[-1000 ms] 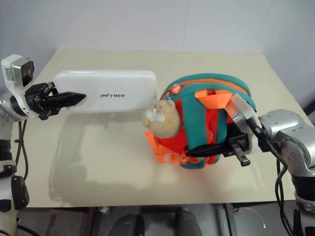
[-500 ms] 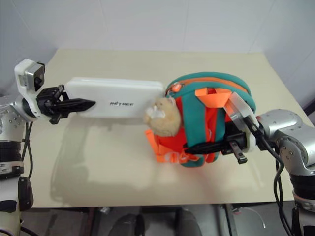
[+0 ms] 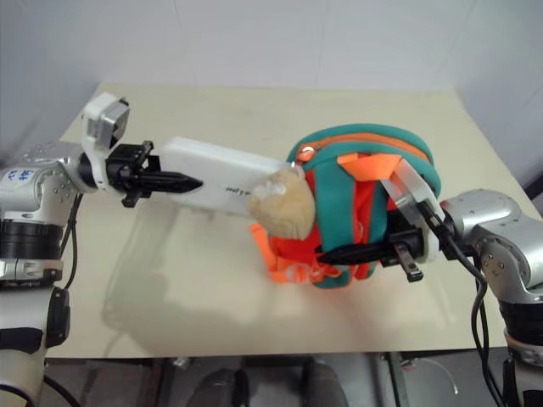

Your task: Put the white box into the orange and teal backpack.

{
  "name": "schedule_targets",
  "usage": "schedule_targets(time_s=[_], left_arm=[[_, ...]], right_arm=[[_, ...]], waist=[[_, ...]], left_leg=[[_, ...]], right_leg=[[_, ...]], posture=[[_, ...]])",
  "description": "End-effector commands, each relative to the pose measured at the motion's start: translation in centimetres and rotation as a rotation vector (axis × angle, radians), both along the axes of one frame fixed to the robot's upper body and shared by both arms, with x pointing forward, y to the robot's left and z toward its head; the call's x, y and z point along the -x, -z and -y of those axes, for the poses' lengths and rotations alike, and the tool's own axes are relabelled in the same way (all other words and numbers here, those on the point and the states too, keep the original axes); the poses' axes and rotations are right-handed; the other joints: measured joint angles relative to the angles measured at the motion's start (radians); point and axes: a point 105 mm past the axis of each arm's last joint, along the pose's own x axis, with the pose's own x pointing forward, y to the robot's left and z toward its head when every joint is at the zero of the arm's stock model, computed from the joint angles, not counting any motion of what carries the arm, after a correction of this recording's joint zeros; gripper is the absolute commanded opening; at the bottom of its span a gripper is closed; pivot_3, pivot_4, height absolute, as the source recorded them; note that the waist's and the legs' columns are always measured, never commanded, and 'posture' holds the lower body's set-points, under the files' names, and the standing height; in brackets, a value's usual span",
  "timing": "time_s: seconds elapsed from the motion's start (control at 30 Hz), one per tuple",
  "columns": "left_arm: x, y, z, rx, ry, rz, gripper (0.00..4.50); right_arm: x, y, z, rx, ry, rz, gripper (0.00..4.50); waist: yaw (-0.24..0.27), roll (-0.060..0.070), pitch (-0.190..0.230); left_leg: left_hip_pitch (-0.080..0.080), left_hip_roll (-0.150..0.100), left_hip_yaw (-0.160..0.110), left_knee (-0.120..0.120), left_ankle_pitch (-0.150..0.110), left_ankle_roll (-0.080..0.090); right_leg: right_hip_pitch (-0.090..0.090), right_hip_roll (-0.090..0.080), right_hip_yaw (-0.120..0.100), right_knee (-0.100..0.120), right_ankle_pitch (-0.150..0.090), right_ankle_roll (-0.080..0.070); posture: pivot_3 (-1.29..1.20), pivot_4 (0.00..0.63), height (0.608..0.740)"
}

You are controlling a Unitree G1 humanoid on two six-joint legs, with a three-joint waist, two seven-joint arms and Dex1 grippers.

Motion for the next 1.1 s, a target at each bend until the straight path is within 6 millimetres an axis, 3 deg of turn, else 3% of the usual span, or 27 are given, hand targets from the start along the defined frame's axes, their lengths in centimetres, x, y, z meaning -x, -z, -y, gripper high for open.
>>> schedule_targets(time_s=[0.03, 0.3, 0.63, 1.1], left_arm=[[0.4, -0.8, 1.2, -0.069, 0.068, 0.051, 1.29], [0.0, -1.7, 4.3, -0.148, 0.188, 0.078, 1.29], [-1.2, 0.0, 8.5, -0.262, 0.267, 0.091, 1.29], [-2.7, 0.3, 13.6, -0.178, 0.253, 0.069, 1.29]], right_arm=[[0.3, -0.8, -0.2, -0.013, -0.010, 0.052, 0.54], [0.0, -0.5, -0.4, -0.016, -0.008, 0.056, 0.54], [-0.3, -0.2, -0.8, -0.033, 0.009, 0.064, 0.54], [-0.5, -0.1, -1.1, -0.038, 0.023, 0.070, 0.54]], waist=[[0.000, 0.000, 0.000], [0.017, 0.000, 0.000], [0.018, 0.000, 0.000], [0.018, 0.001, 0.001]], left_leg=[[0.000, 0.000, 0.001, 0.000, 0.000, 0.000], [0.000, 0.000, 0.002, 0.001, 0.000, 0.000], [0.000, 0.000, 0.002, 0.001, 0.000, 0.001], [-0.001, 0.000, 0.002, 0.001, -0.001, 0.001]], right_leg=[[0.000, 0.000, 0.000, 0.000, 0.000, 0.000], [0.000, 0.000, 0.000, 0.000, 0.000, 0.000], [0.000, 0.000, 0.000, -0.001, 0.000, 0.000], [0.000, 0.000, 0.000, -0.001, 0.000, 0.000]], posture=[[0.00, 0.150, 0.740], [0.00, 0.150, 0.740], [0.00, 0.150, 0.740], [0.00, 0.150, 0.740]])
